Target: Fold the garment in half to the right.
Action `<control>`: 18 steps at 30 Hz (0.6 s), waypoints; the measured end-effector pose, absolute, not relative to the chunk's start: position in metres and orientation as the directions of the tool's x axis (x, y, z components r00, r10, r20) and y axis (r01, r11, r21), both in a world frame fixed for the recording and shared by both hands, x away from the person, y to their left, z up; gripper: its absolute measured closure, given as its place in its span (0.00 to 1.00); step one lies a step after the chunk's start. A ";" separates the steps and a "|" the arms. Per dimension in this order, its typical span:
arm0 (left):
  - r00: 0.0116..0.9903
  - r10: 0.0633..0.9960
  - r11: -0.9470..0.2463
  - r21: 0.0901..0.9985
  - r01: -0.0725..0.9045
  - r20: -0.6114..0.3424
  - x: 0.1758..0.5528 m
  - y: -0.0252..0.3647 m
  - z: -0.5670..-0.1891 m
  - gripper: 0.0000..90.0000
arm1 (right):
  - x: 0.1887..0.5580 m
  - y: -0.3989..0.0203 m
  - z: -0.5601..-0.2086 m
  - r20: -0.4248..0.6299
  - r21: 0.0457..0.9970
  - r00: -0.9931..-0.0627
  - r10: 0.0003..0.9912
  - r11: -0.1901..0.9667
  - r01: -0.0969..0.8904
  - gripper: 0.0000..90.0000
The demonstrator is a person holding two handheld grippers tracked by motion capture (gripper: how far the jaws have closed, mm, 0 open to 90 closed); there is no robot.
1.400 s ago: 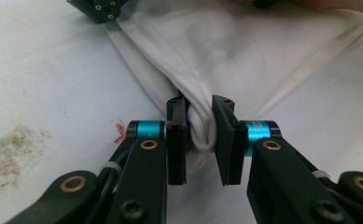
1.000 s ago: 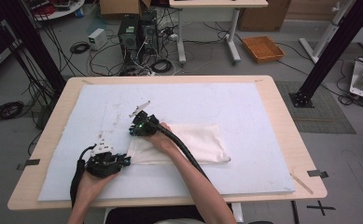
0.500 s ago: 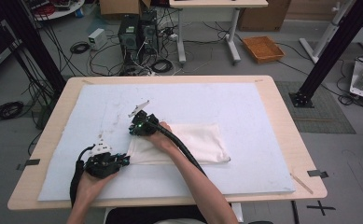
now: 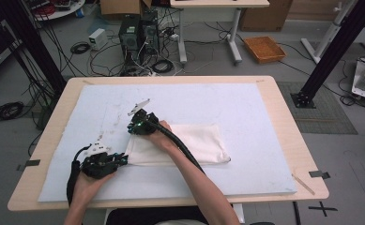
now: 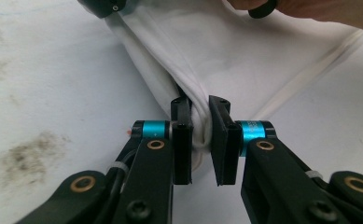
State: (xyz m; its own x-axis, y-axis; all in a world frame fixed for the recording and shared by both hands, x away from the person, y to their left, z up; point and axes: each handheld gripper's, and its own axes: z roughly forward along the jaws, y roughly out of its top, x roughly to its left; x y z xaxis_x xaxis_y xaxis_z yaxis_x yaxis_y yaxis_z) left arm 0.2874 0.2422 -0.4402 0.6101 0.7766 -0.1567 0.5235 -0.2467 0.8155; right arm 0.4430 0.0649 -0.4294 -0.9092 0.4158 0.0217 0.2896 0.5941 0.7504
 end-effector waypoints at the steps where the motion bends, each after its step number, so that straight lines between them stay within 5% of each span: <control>1: 0.610 0.777 -0.244 0.817 0.522 -0.157 0.287 0.245 -0.439 0.89 | 0.443 0.066 -0.429 0.023 0.754 -0.908 0.418 0.589 0.290 0.93; 18: 0.607 0.778 -0.235 0.819 0.523 -0.165 0.279 0.291 -0.421 0.89 | 0.437 0.109 -0.419 -0.002 0.763 -0.927 0.375 0.600 0.241 0.93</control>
